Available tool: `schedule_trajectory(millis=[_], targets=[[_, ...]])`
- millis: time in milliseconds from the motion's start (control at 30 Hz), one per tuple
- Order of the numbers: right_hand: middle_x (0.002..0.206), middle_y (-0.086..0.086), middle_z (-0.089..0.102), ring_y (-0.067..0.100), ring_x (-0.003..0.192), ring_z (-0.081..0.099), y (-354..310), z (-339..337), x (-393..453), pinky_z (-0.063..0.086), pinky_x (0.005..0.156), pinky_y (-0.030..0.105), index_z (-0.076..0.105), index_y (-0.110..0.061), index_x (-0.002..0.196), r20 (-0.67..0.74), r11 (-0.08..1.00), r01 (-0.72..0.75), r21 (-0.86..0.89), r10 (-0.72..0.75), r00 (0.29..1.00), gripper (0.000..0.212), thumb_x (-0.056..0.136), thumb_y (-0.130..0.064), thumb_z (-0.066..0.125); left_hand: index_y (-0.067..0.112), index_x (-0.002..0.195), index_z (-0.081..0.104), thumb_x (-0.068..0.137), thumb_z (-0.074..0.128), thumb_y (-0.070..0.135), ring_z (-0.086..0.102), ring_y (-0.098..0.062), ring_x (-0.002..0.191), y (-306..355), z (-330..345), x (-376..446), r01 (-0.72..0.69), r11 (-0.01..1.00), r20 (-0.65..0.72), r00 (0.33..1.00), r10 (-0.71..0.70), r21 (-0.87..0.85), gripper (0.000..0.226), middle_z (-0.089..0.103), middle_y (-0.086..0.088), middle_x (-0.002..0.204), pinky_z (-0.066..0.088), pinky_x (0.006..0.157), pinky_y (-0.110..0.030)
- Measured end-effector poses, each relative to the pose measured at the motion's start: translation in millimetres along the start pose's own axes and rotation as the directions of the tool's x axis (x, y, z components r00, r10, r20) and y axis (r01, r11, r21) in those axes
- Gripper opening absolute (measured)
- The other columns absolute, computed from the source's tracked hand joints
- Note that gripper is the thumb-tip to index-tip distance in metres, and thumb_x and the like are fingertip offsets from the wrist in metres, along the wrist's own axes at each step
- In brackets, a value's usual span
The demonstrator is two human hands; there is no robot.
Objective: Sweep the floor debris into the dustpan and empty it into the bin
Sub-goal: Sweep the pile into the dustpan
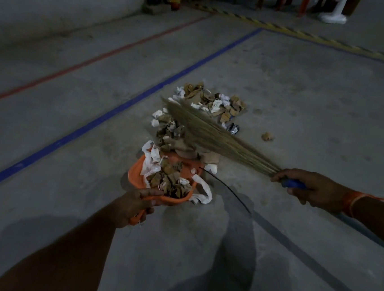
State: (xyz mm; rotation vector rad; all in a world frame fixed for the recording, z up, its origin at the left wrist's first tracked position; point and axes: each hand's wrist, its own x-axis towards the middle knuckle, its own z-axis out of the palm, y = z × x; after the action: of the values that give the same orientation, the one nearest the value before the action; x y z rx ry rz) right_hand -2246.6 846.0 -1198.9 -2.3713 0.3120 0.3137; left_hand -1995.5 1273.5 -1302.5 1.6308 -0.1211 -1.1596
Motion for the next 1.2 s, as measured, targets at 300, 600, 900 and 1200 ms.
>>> schedule_trajectory(millis=[300,600,900,1200], targets=[[0.105,-0.002,0.059,0.002,0.058,0.059,23,-12,39,0.044,0.054,0.01,0.052,-0.043,0.12,-0.028,0.971,-0.131,-0.2,0.128,0.991,0.043,0.095,-0.008,0.054,0.018,0.128,0.066,0.1,0.056,0.0,0.063,-0.014,0.073,-3,-9,3,0.014,1.0,0.035,0.999,-0.015,0.005,0.035,0.066,-0.012,0.108,0.046,0.051,-0.025],[0.126,-0.009,0.049,-0.007,0.073,0.048,6,13,64,0.038,0.077,0.021,0.051,-0.039,0.127,0.158,0.931,-0.036,-0.363,0.1,0.982,0.041,0.096,-0.012,0.052,0.029,0.123,0.072,0.098,0.061,0.006,0.059,-0.021,0.082,-7,-24,12,0.054,0.997,0.015,0.998,-0.055,0.06,0.035,0.066,-0.016,0.118,0.047,0.056,-0.03],[0.128,-0.017,0.05,-0.007,0.102,0.051,17,37,21,0.043,0.075,0.004,0.049,-0.05,0.125,0.198,0.965,0.091,-0.248,-0.042,0.979,0.046,0.095,-0.016,0.055,0.03,0.126,0.07,0.098,0.063,0.008,0.059,-0.02,0.083,-13,-31,16,0.065,0.996,0.015,0.998,-0.066,0.061,0.036,0.066,-0.016,0.125,0.048,0.055,-0.029],[0.128,-0.017,0.051,0.016,0.079,0.063,8,38,5,0.054,0.066,0.022,0.053,-0.044,0.126,0.216,0.989,0.111,-0.093,-0.089,0.972,0.042,0.095,-0.016,0.055,0.024,0.127,0.068,0.098,0.062,0.006,0.06,-0.02,0.081,-17,-25,12,0.016,0.999,0.019,1.0,-0.017,0.04,0.034,0.067,-0.017,0.119,0.047,0.055,-0.029]])
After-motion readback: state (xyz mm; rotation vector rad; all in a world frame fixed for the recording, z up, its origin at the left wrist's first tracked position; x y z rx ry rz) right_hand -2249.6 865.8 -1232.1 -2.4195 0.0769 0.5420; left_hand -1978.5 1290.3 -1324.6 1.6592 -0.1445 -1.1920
